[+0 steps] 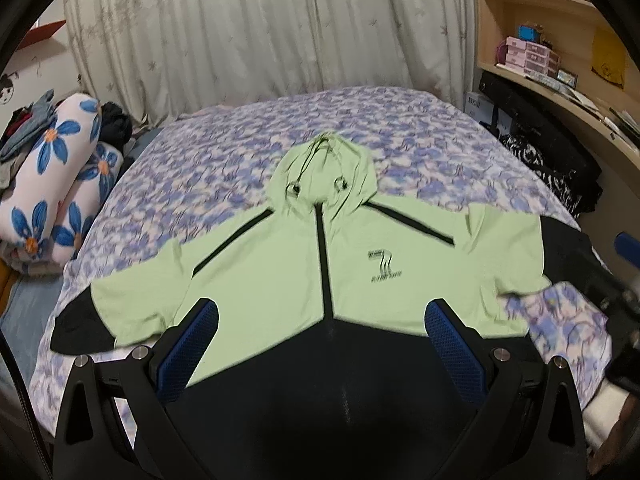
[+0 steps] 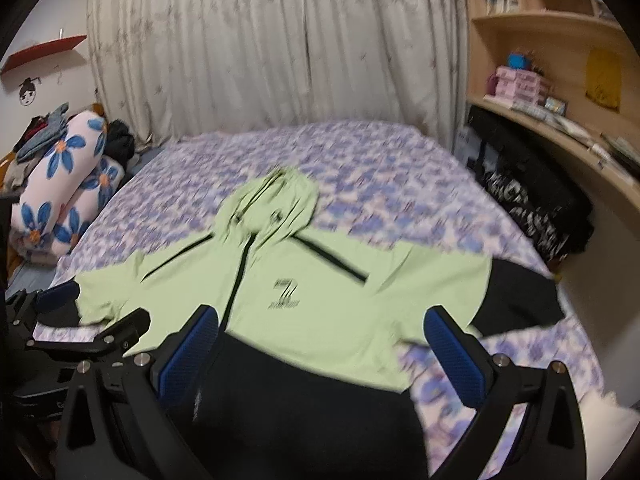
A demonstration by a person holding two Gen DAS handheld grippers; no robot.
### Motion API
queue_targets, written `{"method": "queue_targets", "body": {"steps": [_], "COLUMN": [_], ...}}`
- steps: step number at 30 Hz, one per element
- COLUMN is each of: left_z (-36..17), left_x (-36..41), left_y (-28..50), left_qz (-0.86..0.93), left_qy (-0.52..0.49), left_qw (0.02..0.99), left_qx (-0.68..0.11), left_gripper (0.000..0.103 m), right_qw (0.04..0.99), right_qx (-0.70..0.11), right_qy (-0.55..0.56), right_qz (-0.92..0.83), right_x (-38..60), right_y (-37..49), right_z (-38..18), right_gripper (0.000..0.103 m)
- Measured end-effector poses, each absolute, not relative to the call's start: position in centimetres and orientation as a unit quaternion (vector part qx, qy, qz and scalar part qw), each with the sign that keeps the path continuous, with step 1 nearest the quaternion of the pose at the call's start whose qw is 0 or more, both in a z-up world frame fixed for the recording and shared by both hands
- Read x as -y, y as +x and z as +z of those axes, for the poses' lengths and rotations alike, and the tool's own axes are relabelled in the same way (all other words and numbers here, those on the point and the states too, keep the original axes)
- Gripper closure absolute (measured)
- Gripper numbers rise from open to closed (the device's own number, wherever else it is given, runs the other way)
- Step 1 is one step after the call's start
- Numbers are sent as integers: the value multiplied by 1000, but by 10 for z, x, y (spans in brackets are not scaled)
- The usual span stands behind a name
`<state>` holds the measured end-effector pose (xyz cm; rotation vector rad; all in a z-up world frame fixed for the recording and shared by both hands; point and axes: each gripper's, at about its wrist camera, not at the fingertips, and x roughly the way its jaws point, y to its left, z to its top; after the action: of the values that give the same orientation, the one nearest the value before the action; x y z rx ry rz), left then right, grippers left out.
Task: Fold large clothes
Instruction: 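Grasp the black sleeve cuff with the right gripper and lift it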
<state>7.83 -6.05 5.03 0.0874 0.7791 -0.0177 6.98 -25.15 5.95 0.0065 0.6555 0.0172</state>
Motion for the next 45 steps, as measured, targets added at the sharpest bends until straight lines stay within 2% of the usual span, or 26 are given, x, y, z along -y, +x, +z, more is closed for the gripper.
{"method": "queue_targets", "body": {"steps": [7, 13, 21, 26, 29, 38, 44, 45], "left_z": [55, 45, 8, -27, -48, -110, -126, -126], "left_x": [86, 120, 172, 196, 212, 236, 243, 244], "left_y": [123, 155, 189, 207, 216, 245, 259, 261], "left_qz": [-45, -57, -91, -123, -117, -105, -104, -104], "left_qy": [25, 36, 70, 47, 47, 37, 33, 33], "left_qw": [924, 931, 933, 923, 924, 908, 901, 901], "left_qx": [-379, -358, -343, -362, -360, -404, -419, -421], "left_gripper": [1, 1, 1, 1, 1, 1, 1, 1], "right_qw": [956, 953, 918, 883, 859, 808, 784, 782], "right_qx": [-284, -277, -344, -380, -405, -410, -401, -400], "right_qy": [9, 31, 121, 216, 231, 320, 368, 370], "right_qz": [-70, -116, -155, -168, -214, -278, -297, -302], "right_x": [300, 345, 420, 473, 498, 568, 601, 605], "right_y": [97, 117, 148, 158, 160, 145, 161, 165], "right_z": [86, 74, 7, -51, -82, -143, -165, -166], "right_gripper": [0, 0, 1, 1, 1, 2, 8, 12]}}
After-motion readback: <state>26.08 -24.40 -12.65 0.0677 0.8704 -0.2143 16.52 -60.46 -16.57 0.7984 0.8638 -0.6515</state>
